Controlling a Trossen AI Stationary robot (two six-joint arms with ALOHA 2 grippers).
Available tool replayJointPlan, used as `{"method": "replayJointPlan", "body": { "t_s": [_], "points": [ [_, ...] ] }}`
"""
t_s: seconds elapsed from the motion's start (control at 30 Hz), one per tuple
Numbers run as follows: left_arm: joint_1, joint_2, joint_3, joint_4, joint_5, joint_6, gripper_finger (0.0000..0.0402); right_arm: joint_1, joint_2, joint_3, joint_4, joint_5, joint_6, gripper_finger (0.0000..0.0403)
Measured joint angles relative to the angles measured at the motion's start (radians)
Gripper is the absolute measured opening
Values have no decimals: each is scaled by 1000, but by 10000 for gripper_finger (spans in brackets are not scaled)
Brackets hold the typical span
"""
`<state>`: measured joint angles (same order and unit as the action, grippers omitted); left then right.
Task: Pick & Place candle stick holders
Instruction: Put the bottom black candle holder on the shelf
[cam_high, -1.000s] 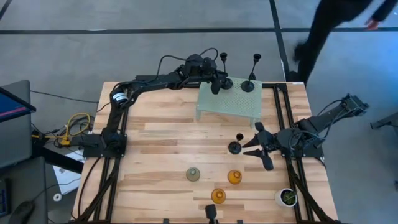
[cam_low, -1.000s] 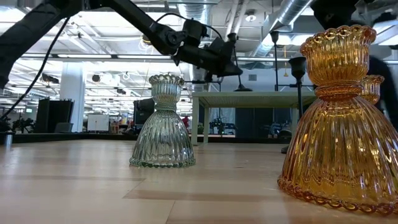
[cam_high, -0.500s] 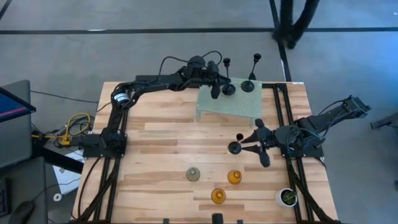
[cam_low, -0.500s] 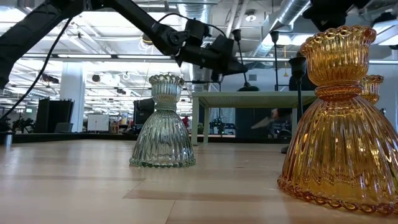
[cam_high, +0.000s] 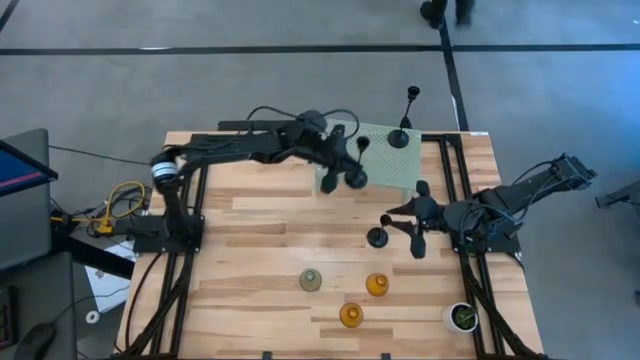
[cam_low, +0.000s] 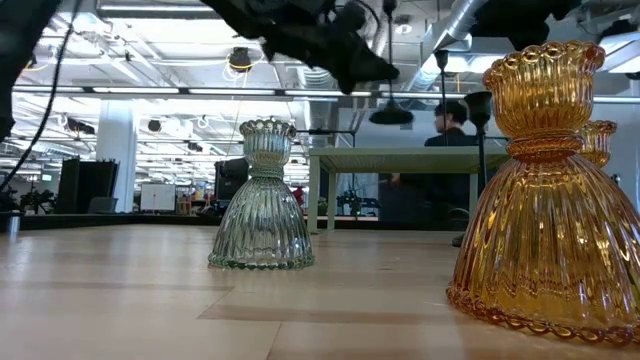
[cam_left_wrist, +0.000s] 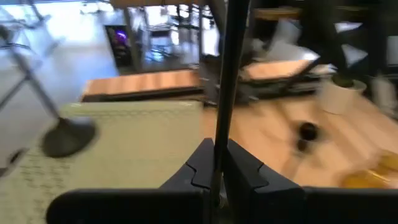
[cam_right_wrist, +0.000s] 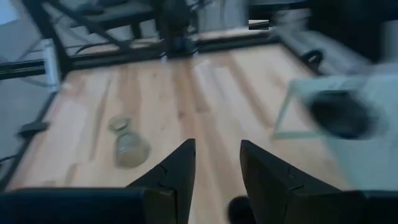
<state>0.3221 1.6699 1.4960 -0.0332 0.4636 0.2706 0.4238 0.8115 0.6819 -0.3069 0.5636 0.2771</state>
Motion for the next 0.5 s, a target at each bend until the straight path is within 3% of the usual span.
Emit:
{"method": "replayJointPlan", "body": {
  "t_s": [0.3,0.43,0.5],
  "points": [
    [-85,-174,-196,79,-16,71,14,-67,36,0,118,39,-25,118],
    [-92,-204,-224,108,-75,74,13,-78,74,0,175,46,-22,117],
    [-81,-210,-232,100,-82,84,14,-73,94,0,212,108,-14,114]
  ]
}}
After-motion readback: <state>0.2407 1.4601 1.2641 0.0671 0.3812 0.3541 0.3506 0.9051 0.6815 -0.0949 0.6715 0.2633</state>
